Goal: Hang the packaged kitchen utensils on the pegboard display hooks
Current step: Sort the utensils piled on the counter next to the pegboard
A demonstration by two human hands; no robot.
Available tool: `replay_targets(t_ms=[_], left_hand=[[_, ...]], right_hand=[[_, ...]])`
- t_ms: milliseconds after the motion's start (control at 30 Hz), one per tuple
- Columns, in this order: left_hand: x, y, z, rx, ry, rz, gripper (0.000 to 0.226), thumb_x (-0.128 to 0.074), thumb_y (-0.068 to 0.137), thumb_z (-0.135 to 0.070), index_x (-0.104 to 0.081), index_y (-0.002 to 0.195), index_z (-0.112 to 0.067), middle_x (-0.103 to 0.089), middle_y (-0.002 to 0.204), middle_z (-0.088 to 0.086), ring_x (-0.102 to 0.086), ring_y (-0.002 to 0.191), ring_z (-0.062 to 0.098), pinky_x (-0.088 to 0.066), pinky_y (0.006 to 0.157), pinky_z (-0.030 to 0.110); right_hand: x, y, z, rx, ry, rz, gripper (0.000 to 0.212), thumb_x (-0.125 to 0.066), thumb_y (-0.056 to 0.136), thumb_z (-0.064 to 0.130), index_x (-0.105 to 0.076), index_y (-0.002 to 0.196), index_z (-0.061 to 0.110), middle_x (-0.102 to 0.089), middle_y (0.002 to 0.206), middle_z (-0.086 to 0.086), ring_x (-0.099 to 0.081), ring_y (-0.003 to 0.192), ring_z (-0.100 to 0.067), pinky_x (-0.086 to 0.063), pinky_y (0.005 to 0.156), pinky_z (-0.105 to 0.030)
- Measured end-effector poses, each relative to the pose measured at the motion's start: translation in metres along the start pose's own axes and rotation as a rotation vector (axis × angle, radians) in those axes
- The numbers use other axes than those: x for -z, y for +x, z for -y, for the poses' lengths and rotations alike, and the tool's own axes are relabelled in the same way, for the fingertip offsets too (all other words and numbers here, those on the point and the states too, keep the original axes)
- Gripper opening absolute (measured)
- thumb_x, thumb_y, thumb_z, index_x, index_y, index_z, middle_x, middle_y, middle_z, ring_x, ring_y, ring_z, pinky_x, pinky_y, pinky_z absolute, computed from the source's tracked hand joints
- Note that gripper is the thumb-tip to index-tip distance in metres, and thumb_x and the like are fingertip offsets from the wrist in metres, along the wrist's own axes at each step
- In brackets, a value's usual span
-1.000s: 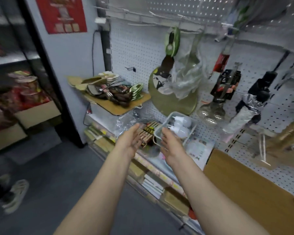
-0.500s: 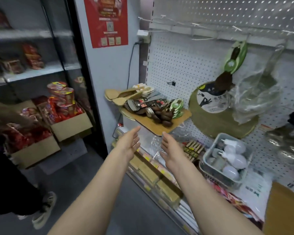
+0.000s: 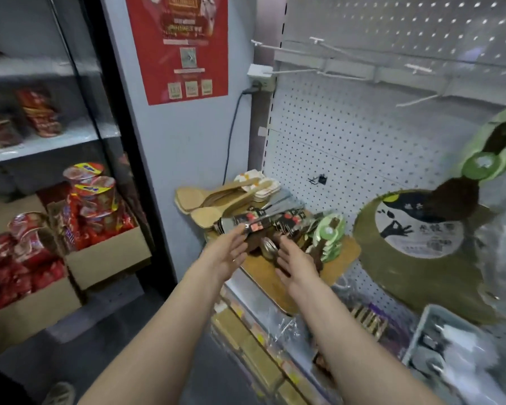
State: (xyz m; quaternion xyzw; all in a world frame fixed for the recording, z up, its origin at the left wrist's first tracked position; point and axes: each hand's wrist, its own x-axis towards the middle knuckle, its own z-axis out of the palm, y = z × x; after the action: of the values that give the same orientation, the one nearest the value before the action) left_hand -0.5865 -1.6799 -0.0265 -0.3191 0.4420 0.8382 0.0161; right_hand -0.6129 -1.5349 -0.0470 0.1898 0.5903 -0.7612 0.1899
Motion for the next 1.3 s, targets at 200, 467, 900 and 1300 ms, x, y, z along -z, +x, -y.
replay_targets(t_ms=[200,467,900,1300], left_hand=[[-0.010,0.072,-0.047,-0.064,0.027,-0.056,0.018,-0.075,0.090,-0.028,-0.065,0.095,-0.014,-0.066,0.115,0.005,-0.064,0.104,0.017,-0.052,0.087,0.031],[-0.007,0.173,-0.091,-0.019,0.132,-0.006,0.019,-0.073,0.091,-0.030,-0.061,0.088,-0.015,-0.061,0.090,-0.001,-0.057,0.081,0.012,-0.050,0.076,0.027],[-0.035,0.369,-0.164,0.109,0.543,0.213,0.014,-0.069,0.095,-0.019,-0.064,0.083,-0.016,-0.066,0.067,-0.002,-0.058,0.054,0.006,-0.045,0.046,0.015],[-0.050,0.480,-0.113,0.085,0.806,0.242,0.050,-0.085,0.065,-0.044,-0.069,0.100,-0.014,-0.073,0.100,0.006,-0.070,0.093,0.030,-0.058,0.091,0.048]], right_hand=[[-0.037,0.075,0.023,-0.028,-0.032,0.015,0.025,-0.072,0.093,0.035,-0.066,0.105,0.014,-0.065,0.106,-0.002,-0.062,0.098,-0.015,-0.053,0.098,-0.037],[-0.082,0.147,0.023,-0.041,-0.046,-0.024,0.037,-0.069,0.094,0.043,-0.064,0.120,0.016,-0.065,0.126,-0.004,-0.060,0.106,-0.016,-0.049,0.108,-0.040],[-0.184,0.259,0.038,-0.061,0.111,-0.185,0.015,-0.060,0.101,0.035,-0.063,0.108,0.023,-0.069,0.105,-0.001,-0.062,0.097,-0.014,-0.048,0.091,-0.029],[-0.212,0.287,0.034,-0.084,0.205,-0.269,0.022,-0.057,0.101,0.043,-0.066,0.107,0.023,-0.071,0.103,0.007,-0.064,0.101,-0.010,-0.051,0.078,-0.021]])
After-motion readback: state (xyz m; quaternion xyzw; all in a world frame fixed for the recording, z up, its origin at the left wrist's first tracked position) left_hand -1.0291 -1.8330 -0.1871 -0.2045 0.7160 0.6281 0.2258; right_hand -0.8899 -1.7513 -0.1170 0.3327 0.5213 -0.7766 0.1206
